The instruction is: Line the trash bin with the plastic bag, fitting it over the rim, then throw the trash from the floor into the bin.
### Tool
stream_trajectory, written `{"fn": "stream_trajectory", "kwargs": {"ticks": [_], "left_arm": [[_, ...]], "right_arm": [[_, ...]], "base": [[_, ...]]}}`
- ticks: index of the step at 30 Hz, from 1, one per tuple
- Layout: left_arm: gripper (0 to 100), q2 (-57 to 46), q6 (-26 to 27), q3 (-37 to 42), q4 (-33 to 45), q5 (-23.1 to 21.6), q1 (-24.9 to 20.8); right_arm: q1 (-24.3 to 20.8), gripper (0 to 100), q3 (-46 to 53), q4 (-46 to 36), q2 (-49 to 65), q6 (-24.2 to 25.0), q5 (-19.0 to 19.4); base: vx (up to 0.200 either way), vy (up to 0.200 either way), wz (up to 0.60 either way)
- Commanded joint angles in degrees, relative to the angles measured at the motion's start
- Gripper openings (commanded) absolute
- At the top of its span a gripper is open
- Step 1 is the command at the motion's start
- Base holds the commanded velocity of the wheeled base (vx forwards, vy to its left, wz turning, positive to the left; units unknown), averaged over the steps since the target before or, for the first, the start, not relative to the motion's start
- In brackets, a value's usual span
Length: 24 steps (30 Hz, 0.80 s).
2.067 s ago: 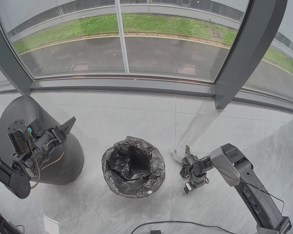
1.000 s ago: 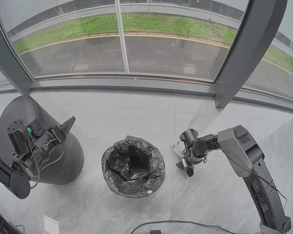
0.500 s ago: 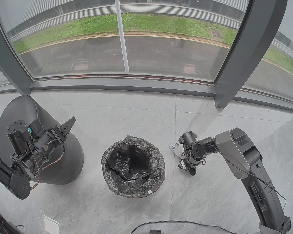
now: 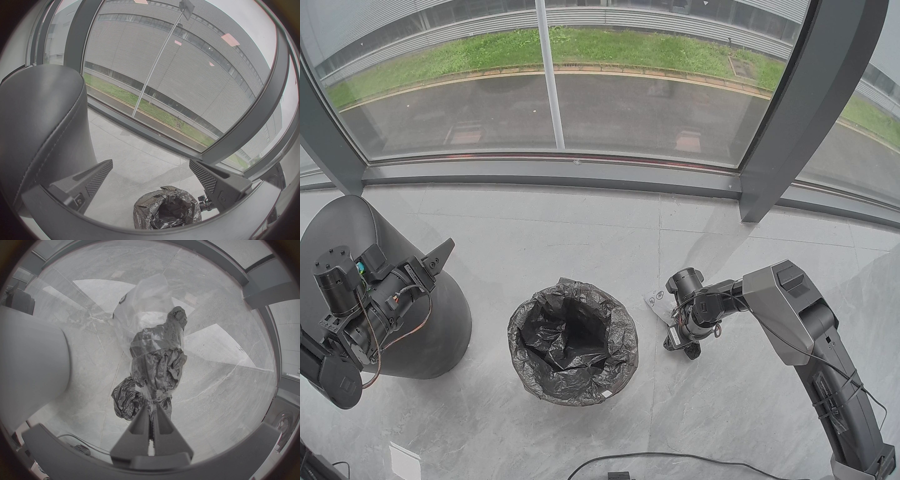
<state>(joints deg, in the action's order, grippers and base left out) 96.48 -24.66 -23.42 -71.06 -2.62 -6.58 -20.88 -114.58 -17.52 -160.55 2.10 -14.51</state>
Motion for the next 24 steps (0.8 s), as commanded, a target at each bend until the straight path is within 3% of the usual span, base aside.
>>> {"fn": "stream_trajectory", "kwargs": {"ticks": [1,13,21,24], "left_arm": [[100,-0.24,-0.12,-0.05,-0.13,-0.02,-0.01],[100,-1.20,-0.21,0.04,-0.22,0.07,-0.01],[100,-4.45,-0.48,0.13,0.31,-0.28,-0.01],[100,-5.60,-0.48,0.22,0.39,-0.37,-0.01]], "right_arm": [[-0.30,0,-0.01,-0.15,2.08,-0.08,-0.08],[-4.52,0,-0.01,-4.63,12.28,-0.51,-2.37],[-9.26,0,-0.01,-10.43,20.54,-5.35,-2.63],[-11.99,0,-0.01,-12.54,23.88,-7.28,-5.00]], "base": [[0.000,0.000,0.00],[0.000,0.000,0.00],[0.000,0.000,0.00],[0.000,0.000,0.00]]}}
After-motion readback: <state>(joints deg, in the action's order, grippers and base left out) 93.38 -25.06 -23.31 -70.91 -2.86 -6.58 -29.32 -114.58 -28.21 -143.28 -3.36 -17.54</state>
